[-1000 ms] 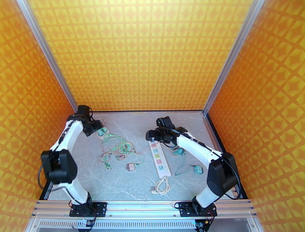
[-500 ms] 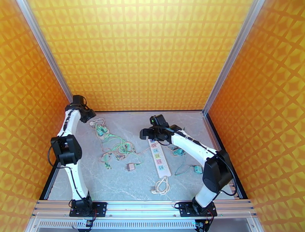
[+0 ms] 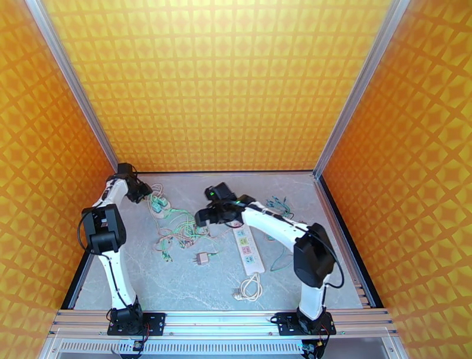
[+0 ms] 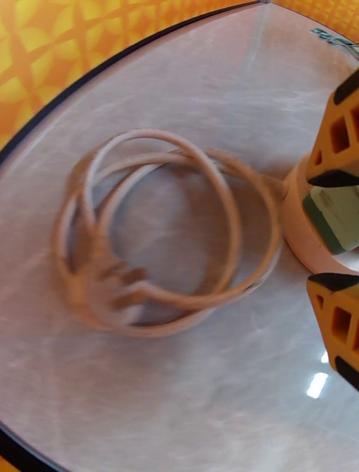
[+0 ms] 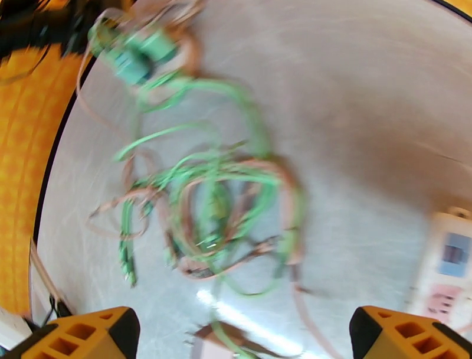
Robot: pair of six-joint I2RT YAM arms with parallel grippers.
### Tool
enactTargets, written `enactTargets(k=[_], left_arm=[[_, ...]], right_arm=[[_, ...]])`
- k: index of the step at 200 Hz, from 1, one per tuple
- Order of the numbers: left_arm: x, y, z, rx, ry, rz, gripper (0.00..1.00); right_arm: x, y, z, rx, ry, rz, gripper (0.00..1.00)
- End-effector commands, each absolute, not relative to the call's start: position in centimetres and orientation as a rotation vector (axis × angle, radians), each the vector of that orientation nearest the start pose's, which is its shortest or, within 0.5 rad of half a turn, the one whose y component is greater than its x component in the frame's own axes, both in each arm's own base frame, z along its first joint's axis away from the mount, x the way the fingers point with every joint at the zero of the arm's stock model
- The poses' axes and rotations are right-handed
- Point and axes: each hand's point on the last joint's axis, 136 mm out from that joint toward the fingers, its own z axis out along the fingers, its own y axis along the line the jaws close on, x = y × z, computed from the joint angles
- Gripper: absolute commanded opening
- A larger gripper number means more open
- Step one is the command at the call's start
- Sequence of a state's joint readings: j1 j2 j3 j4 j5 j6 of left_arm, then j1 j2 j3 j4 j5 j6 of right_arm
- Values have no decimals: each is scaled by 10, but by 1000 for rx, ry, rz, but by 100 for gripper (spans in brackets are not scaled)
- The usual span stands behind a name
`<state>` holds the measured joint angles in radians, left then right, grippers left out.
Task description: Pull the plug off the socket
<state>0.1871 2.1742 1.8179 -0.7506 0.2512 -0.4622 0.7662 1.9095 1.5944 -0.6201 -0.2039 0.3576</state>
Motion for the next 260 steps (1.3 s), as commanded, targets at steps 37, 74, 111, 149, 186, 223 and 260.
enactTargets(k=[37,74,111,149,186,223,260], left_arm=[[475,23,72,-817,2625,-482,45],[447,9,66,-860,2638,-498,45],[424,-9,69,-852,2660,-493,46],[396,-29,62,-880,2676,-500,45],[375,-57,64,-912,2674,-541,45],[364,-94,69,-952,2650,-608,45],[366,-123,82,-884,2662,-632,47]], right_arm=[[283,425,116,-957,2574,874,98],[271,400,63,-999,2744,725,98],[296,345,33,-822,2844,508,98],[333,276,23,-556,2908,370,98],[359,217,22,-372,2926,233,98],[384,174,28,-216,2911,219,99],[389,172,37,-180,2888,304,98]])
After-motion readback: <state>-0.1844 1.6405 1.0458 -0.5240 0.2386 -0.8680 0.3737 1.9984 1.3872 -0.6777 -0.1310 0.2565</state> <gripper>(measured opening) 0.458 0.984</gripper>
